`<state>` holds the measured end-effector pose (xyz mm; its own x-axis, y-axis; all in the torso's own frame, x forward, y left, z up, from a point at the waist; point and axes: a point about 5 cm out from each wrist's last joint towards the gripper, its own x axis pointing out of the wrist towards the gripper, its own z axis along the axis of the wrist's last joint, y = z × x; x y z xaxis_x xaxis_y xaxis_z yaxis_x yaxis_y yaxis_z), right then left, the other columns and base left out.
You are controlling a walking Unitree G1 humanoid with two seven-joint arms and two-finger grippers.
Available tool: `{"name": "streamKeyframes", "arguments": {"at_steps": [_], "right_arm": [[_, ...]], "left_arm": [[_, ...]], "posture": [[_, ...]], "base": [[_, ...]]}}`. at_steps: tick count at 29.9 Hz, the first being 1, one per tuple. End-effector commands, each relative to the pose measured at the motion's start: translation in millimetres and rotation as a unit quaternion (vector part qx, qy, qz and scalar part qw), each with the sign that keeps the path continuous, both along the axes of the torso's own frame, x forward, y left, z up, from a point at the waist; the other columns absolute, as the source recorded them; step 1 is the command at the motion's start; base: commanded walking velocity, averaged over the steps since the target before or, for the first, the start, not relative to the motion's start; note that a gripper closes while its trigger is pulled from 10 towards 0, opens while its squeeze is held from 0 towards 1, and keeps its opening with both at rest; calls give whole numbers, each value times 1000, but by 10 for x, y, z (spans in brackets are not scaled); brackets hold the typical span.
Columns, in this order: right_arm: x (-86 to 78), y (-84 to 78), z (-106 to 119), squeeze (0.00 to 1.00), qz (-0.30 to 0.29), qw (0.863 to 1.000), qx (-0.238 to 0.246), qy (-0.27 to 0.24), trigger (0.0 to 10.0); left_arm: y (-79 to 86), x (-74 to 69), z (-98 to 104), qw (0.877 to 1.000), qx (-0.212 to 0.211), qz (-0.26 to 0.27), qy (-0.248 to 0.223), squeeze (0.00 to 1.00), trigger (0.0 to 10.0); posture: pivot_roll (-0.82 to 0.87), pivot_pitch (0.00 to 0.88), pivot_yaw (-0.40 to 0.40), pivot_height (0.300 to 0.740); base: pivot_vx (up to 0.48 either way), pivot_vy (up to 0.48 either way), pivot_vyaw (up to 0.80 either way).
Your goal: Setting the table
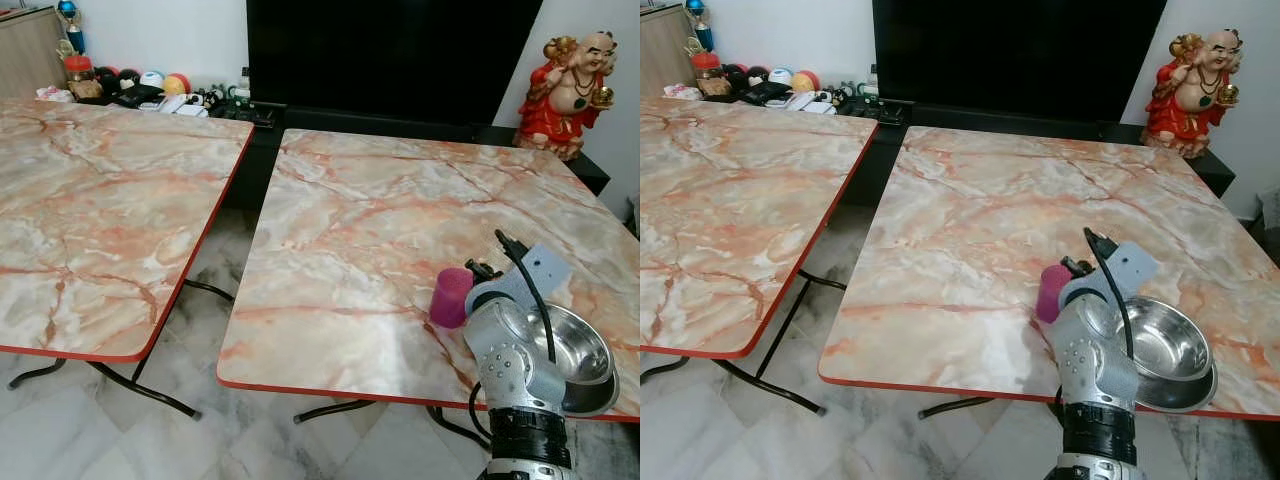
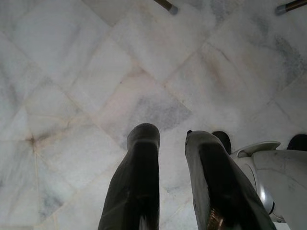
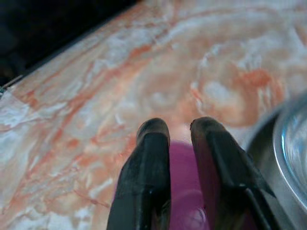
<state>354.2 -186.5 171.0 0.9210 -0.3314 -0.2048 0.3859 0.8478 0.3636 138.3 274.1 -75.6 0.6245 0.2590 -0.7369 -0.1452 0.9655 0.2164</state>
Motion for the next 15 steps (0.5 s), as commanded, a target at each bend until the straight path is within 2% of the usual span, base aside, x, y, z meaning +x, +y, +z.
{"name": "streamKeyframes", "arguments": {"at_steps": [1,4,6,7,8,12,13,14,15], "right_arm": [[5,-16,185,0,22,997,-53,-48,10000],[13,-20,262,0,66,989,-107,-73,10000],[11,-28,282,0,80,986,-122,-82,10000],[-11,-35,279,0,128,974,-162,-96,10000],[-27,-30,259,0,152,967,-178,-100,10000],[-108,7,144,0,190,957,-190,-113,10000],[-175,46,56,0,213,949,-200,-118,10000],[-175,46,56,0,213,949,-200,-118,10000],[-256,80,-33,0,224,943,-214,-119,10000]], "left_arm": [[21,-22,-4,1000,-2,4,5,0,10000],[59,-17,12,1000,3,7,4,0,10000],[76,-16,19,1000,4,9,3,0,10000],[113,-21,32,1000,11,10,3,0,10000],[133,-23,39,1000,14,10,3,0,10000],[223,-6,88,999,27,17,-7,0,10000],[275,15,121,999,27,30,-18,0,10000],[275,15,121,999,27,30,-18,0,10000],[320,37,154,998,23,45,-32,0,10000]], "posture": [[104,19,-92,740],[108,18,-95,740],[105,18,-96,740],[105,18,-96,740],[100,18,-96,740],[101,19,-99,740],[102,19,-99,740],[102,19,-99,740],[110,20,-98,740]], "base": [[0,0,0],[0,0,0],[0,0,0],[0,0,0],[0,0,0],[0,0,0],[0,0,0],[0,0,0],[0,0,0]]}}
